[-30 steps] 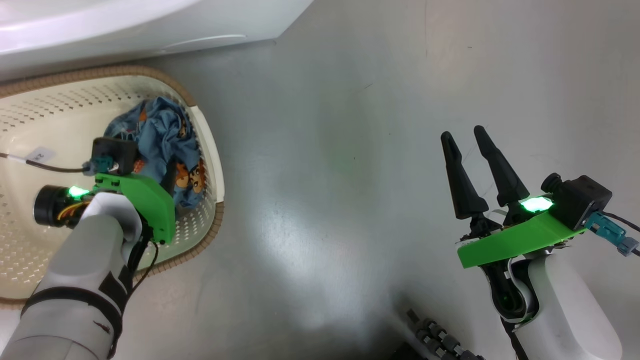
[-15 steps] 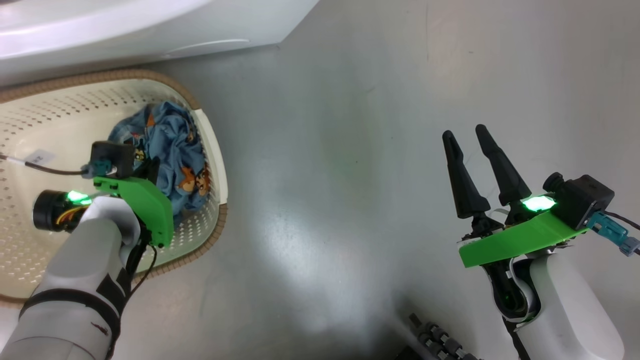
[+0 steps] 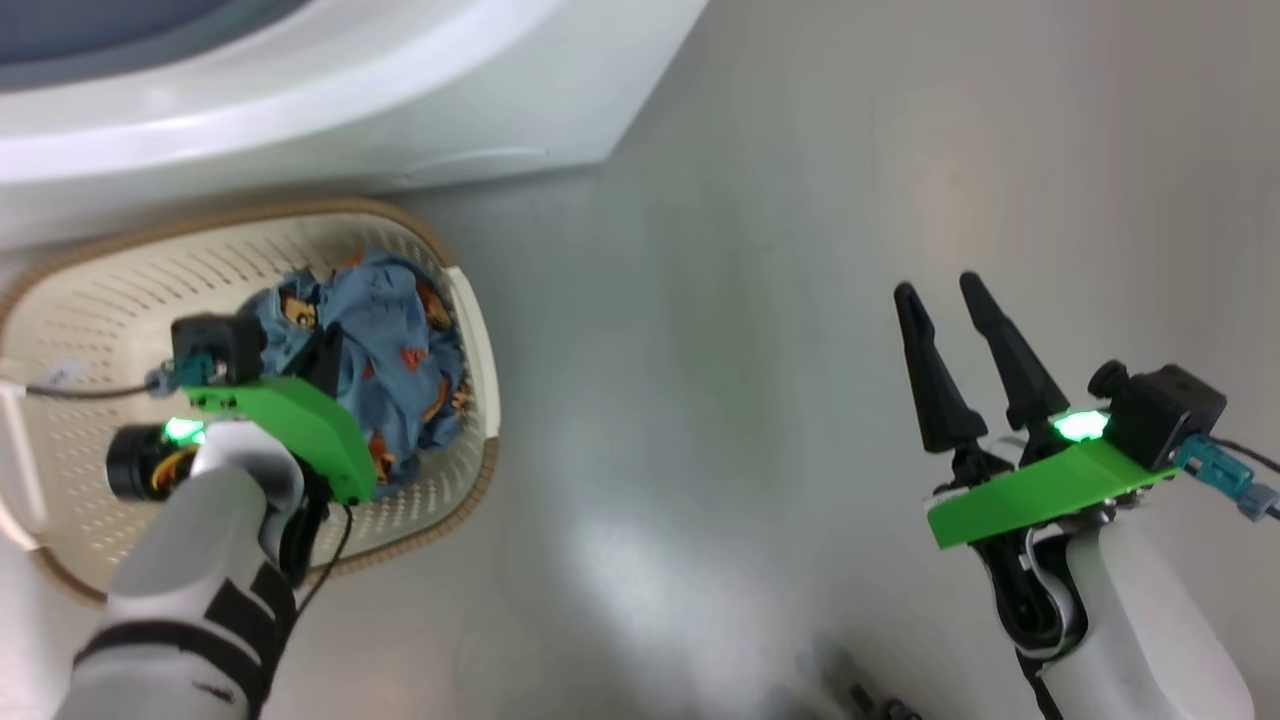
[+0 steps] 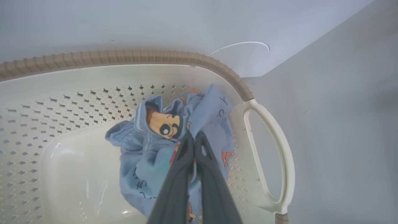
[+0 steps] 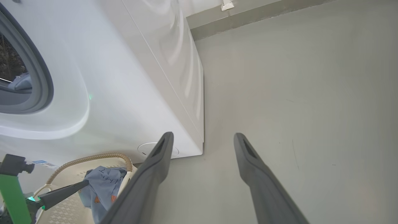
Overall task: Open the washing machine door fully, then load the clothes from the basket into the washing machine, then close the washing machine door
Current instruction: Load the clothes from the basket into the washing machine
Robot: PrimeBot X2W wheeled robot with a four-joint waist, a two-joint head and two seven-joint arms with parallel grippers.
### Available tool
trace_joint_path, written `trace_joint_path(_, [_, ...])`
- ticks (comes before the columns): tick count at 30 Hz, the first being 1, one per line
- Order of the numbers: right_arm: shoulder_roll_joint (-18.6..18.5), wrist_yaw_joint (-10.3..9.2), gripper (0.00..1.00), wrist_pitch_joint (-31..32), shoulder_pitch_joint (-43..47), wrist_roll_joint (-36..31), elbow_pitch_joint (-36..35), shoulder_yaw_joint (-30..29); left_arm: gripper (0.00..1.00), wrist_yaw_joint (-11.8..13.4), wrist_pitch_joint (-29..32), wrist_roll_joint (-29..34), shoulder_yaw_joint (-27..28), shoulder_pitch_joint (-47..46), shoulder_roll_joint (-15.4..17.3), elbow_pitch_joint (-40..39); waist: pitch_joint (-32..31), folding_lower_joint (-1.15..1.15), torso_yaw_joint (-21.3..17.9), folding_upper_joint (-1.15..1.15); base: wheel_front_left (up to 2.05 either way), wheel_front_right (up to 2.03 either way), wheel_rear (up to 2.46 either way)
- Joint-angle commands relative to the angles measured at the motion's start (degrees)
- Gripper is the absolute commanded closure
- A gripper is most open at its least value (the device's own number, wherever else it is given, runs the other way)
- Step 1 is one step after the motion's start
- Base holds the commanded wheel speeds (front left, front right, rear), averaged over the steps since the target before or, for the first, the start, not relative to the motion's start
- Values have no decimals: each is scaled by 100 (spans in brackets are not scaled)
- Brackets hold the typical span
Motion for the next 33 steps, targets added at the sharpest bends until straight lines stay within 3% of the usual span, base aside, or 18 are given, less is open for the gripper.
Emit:
trace_joint_path(1, [-80,9,0,-43,272,-33,-42,90,100,-15,-60,24,271,296,178,-219,-423,0,224,0,0,0,0])
trace_joint_path(20, [-419,9,0,-43,757,71,347,134,100,-15,-61,1208,2297,2048,7,-2040,-1972,0,694,0,0,0,0])
trace_joint_path(33, [-597,9,0,-43,1085,71,380,-10,100,-15,-61,1845,2986,2782,-128,-3296,-2463,0,846,0,0,0,0])
